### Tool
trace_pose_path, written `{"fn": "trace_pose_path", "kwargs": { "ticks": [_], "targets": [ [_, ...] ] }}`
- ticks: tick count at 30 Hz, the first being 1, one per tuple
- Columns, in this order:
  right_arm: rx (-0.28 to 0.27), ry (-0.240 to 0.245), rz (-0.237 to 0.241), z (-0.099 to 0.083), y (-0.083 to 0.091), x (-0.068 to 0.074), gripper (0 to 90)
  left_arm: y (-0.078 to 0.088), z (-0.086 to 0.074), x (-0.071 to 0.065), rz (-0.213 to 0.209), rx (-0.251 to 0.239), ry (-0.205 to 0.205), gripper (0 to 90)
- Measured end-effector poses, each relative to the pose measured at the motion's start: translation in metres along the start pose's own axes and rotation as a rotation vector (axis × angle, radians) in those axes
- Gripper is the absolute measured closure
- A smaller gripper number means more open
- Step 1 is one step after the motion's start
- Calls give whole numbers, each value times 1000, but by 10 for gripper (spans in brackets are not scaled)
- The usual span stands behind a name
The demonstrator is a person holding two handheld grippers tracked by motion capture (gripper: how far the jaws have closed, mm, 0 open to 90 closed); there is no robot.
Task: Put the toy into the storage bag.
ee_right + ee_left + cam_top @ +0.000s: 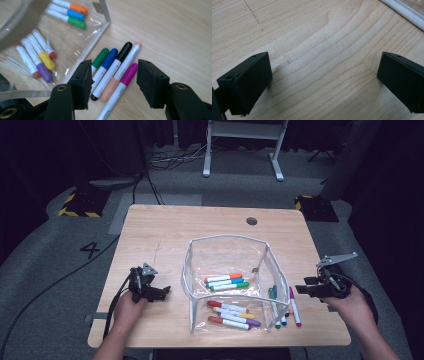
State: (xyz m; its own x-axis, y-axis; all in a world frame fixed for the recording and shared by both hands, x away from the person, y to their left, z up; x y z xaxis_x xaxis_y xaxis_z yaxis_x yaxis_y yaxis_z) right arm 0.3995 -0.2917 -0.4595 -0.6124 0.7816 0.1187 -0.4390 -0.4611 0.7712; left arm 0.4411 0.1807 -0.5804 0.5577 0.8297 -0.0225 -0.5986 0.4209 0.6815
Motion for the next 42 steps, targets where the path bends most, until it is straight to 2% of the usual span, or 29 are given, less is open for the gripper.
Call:
{"fn": "trace_pose_path", "kwargs": {
  "ticks": [7, 10, 14, 21, 22, 24, 29, 31, 35, 40, 42],
  "targets": [
    [99, -42, -16, -35, -33, -11, 512, 0, 0, 0, 0, 0, 0, 0],
    [134, -41, -24, -46, -42, -17, 544, 0, 0, 0, 0, 0, 0, 0],
    [159, -58, -19, -55, -50, -19, 573, 0, 0, 0, 0, 0, 0, 0],
    [184, -84, -22, -64, -60, -23, 566, 0, 0, 0, 0, 0, 1, 0],
    [194, -93, -30, -65, -62, -24, 566, 0, 0, 0, 0, -1, 0, 0],
    [214, -77, -62, -70, -64, -28, 589, 0, 0, 0, -1, -1, 0, 0],
    [243, -74, -139, -74, -61, -40, 749, 0, 0, 0, 0, 0, 0, 0],
    [256, -85, -161, -75, -60, -44, 757, 0, 0, 0, 0, 0, 0, 0],
    [221, -141, -119, -71, -55, -45, 761, 0, 0, 0, 0, 0, 1, 0],
    [159, -149, -86, -56, -36, -41, 762, 0, 0, 0, 0, 0, 1, 0],
    [137, -132, -85, -49, -28, -39, 761, 0, 0, 0, 0, 1, 0, 0]
  ]
}}
Point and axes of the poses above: each handheld gripper's, and its own axes: y roughly backward along the jaws, z roughly out of its top, x roughly to its left, the point moved 10 cm from there along -y, roughly forward along the jaws, and after that the axes turned 6 degrees about -x, right-handed, at the moved point
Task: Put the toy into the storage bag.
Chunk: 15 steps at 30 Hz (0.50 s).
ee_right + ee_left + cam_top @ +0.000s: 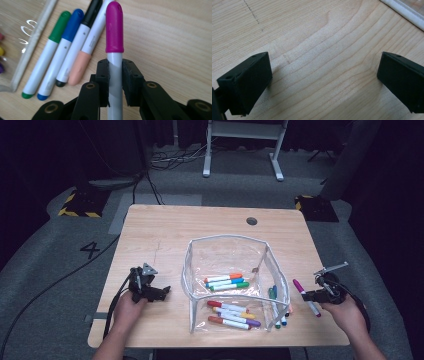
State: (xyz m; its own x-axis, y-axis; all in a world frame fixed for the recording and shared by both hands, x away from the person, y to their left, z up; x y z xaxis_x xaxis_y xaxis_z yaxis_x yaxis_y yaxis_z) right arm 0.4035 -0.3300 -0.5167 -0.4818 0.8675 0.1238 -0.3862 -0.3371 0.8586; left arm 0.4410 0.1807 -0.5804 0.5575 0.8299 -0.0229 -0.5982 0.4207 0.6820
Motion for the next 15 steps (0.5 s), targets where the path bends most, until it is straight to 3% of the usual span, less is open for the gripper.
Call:
{"fn": "trace_pose_path", "kwargs": {
  "ticks": [15],
  "targets": [
    [-117, 114, 85, 51, 66, 31, 761, 1, -1, -1, 4, 0, 10, 0]
  ]
}}
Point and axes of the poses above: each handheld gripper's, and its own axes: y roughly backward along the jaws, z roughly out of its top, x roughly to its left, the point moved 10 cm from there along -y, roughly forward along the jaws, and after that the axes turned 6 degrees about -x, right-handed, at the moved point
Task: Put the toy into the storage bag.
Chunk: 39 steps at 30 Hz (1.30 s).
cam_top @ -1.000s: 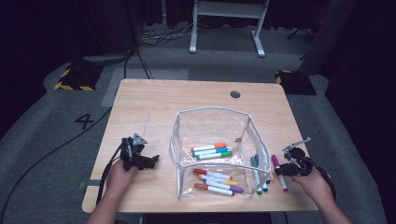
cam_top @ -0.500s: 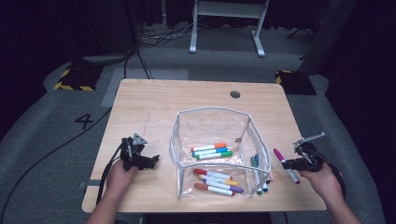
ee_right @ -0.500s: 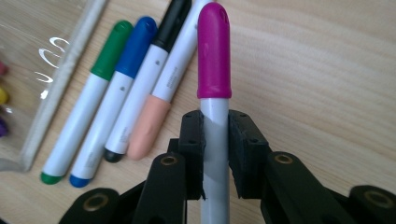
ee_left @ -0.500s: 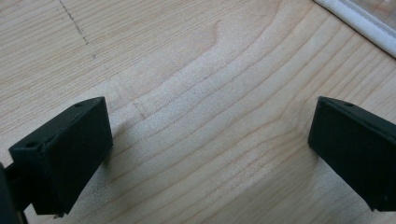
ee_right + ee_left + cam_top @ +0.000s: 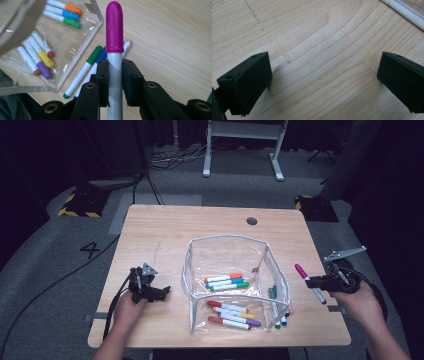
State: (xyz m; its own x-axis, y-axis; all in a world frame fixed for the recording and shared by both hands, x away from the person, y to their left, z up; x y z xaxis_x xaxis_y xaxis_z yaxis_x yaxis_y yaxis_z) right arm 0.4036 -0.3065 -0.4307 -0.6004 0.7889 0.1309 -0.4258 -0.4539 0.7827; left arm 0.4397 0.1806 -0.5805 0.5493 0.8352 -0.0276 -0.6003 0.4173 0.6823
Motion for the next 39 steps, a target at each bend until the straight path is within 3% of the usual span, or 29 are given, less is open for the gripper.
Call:
{"fn": "trace_pose_path", "kwargs": {
  "ticks": [10, 20, 30, 39],
  "targets": [
    [-56, 85, 48, 31, 26, 25, 761, 0, 0, 0, 1, -1, 2, 0],
    [-54, 203, 100, 57, 36, 61, 761, 0, 0, 0, -1, -2, 2, 0],
    [-34, 299, 160, 85, 31, 101, 761, 0, 0, 0, -3, -2, 0, 0],
    [-9, 374, 194, 106, 16, 134, 761, 0, 1, 0, -3, -1, -7, 0]
  ]
}}
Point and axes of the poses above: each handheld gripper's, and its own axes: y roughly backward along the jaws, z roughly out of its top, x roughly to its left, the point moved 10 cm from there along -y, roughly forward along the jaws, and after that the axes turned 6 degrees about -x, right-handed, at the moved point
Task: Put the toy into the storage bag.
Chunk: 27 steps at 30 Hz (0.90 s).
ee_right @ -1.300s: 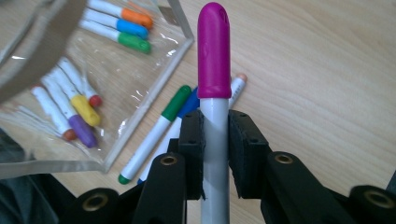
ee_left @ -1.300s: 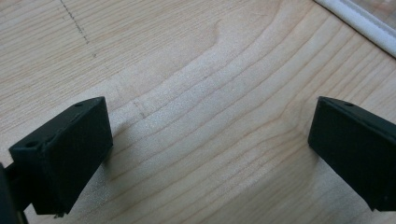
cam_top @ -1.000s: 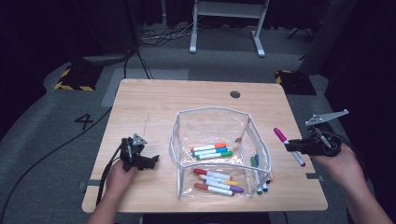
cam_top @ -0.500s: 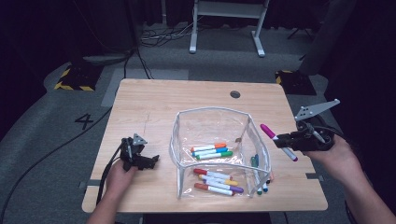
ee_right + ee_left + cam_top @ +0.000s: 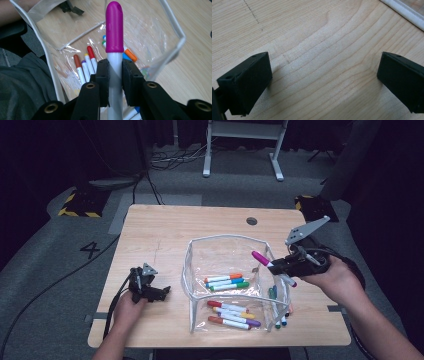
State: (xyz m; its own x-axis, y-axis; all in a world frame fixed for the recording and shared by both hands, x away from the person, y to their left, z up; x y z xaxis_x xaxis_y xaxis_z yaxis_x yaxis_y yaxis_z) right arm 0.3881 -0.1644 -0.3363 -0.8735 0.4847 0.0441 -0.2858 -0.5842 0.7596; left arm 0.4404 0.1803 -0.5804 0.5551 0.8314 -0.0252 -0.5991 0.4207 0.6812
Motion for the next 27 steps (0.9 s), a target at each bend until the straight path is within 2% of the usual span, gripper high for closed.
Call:
{"fn": "trace_pose_path", "kwargs": {
  "ticks": [13, 21, 27],
  "targets": [
    [66, 65, 59, 28, -35, 19, 761, 0, 0, 1, -1, 2, -10, 0],
    [136, 82, 104, 25, -67, 30, 761, 0, 0, 0, -2, 1, -5, 0],
    [169, 91, 140, 22, -88, 39, 761, 0, 0, 1, -1, 2, -10, 0]
  ]
}}
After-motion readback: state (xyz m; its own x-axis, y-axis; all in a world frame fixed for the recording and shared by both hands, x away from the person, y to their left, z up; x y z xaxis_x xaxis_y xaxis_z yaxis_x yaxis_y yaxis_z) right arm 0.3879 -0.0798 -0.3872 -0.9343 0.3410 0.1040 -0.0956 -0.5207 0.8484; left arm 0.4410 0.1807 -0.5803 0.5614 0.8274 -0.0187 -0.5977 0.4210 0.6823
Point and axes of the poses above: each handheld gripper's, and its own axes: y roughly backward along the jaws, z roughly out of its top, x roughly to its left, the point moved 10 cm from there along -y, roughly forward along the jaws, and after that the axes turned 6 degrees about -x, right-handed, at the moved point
